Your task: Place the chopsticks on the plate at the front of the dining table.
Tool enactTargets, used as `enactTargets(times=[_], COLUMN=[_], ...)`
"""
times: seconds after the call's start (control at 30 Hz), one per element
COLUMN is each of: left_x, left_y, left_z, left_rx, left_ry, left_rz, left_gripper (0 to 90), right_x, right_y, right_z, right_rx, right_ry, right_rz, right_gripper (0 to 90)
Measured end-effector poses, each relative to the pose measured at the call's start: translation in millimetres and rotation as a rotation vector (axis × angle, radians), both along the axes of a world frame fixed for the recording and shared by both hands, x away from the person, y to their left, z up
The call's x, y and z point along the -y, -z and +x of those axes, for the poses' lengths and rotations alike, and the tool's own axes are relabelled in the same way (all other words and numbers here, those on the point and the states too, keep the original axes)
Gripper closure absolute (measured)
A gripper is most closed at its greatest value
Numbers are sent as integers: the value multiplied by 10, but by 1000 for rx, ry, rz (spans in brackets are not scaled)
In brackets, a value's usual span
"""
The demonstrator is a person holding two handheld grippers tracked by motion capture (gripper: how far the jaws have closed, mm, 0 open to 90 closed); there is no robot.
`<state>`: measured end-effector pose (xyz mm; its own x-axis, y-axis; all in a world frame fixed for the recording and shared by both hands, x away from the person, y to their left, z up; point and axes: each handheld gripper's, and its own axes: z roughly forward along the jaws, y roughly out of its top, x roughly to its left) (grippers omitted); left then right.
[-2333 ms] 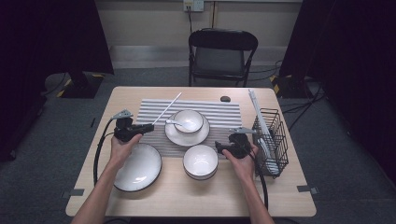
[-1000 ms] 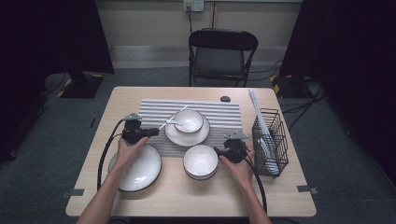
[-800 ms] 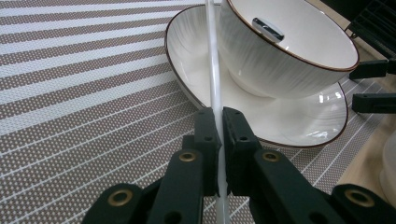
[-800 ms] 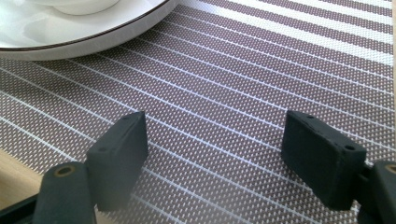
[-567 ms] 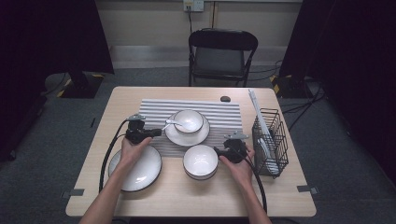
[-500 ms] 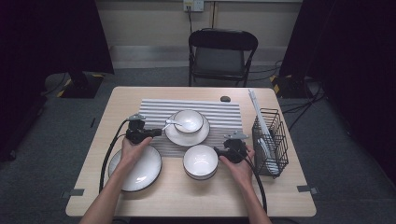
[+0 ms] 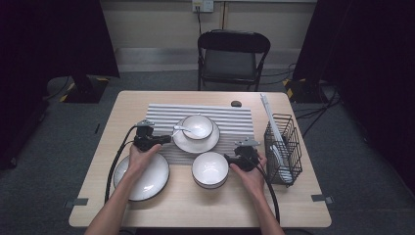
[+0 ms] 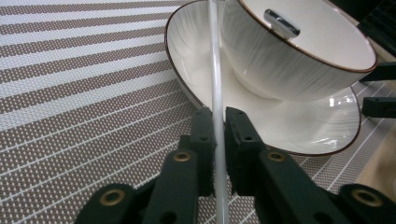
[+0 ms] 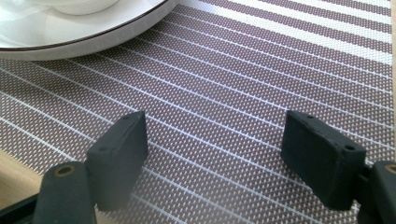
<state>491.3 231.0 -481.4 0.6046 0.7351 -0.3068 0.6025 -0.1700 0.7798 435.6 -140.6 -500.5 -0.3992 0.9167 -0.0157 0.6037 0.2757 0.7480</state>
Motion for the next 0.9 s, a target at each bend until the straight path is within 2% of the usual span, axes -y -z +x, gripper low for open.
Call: enactTargets(times=[0.13,0.2,0.33,0.4,0.43,0.6,0.63,0.83,0.9], left_x=[-46,-83,-133,-151,-156,-186,-195,-272,-294], left_y=[-25,-44,-86,-108,-113,-139,-144,-88,-92], left_z=[-8,-15,-45,-73,-83,-126,-147,-196,-230], left_rx=[0,-4,-6,2,0,14,22,11,14], left_ry=[1,2,10,30,33,59,51,45,56], left_rz=[-14,-28,-37,-20,-27,-8,-5,3,28], left_gripper=[756,700,681,677,679,706,707,710,693], right_x=[0,0,0,0,0,0,0,0,0], right_y=[0,0,0,0,0,0,0,0,0], right_z=[0,0,0,0,0,0,0,0,0], right_rx=[0,0,0,-1,-1,0,-1,0,0], right_ry=[0,0,0,1,1,0,1,0,0], right_rz=[0,0,0,1,1,0,1,0,1], right_gripper=[219,218,218,218,218,218,219,219,219])
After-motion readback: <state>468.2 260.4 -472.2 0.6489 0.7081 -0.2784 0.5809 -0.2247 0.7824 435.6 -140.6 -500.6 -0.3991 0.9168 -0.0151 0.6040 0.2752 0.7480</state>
